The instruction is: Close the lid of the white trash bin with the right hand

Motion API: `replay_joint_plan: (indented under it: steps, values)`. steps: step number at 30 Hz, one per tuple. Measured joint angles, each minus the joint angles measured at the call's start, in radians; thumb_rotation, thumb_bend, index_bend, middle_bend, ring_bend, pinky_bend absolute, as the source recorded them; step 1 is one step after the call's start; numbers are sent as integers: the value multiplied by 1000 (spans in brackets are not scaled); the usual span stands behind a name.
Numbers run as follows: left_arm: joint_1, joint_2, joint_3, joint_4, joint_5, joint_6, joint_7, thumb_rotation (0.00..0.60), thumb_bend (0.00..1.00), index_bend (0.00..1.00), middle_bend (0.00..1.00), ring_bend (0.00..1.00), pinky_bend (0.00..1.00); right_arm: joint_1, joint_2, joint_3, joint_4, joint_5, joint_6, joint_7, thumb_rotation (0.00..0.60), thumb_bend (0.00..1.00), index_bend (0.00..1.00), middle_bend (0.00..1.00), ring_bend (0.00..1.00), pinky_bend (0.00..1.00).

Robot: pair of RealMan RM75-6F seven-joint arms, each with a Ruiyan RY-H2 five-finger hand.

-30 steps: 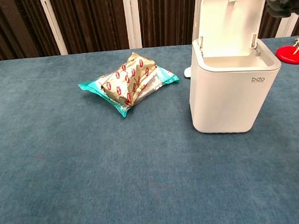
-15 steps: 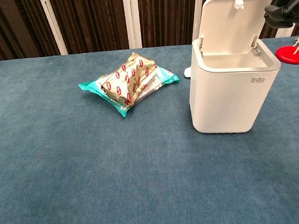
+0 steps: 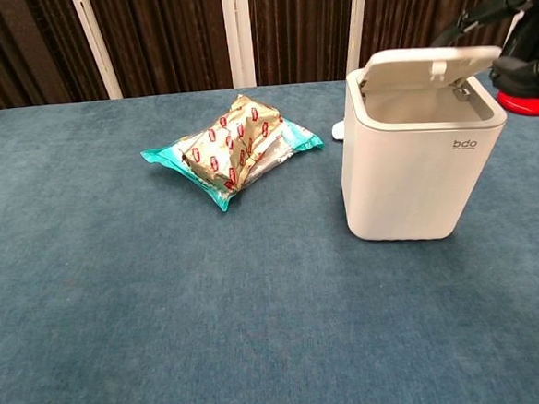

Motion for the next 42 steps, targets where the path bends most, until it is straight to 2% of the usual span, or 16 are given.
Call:
replay_joint_plan:
  steps: [25, 33, 35, 38, 41, 42]
  values:
    - [-2, 0, 3, 2, 6, -2, -1, 600, 0, 0, 0, 0, 0, 6, -154, -121, 36, 2, 58, -87, 600, 730, 140, 749, 790, 712]
    - [0, 0, 2, 3, 7, 4, -3, 600, 0, 0, 0, 0, 0, -7, -143, -100, 29, -47, 128, -81, 600, 731, 118, 749, 777, 712]
    - [1, 0, 2, 4, 8, 5, -3, 600, 0, 0, 0, 0, 0, -19, -129, -87, 26, -82, 162, -73, 600, 730, 112, 741, 748, 710]
    - [1, -1, 2, 4, 8, 7, -2, 600, 0, 0, 0, 0, 0, -45, -100, -73, 26, -154, 215, -68, 600, 728, 92, 663, 670, 653]
    - [1, -2, 2, 6, 9, 9, 1, 600, 0, 0, 0, 0, 0, -76, -78, -72, 36, -227, 263, -69, 600, 598, 24, 481, 493, 493]
    - [1, -2, 1, 6, 9, 9, 2, 600, 0, 0, 0, 0, 0, -89, -73, -74, 42, -254, 280, -70, 600, 523, 6, 388, 390, 413]
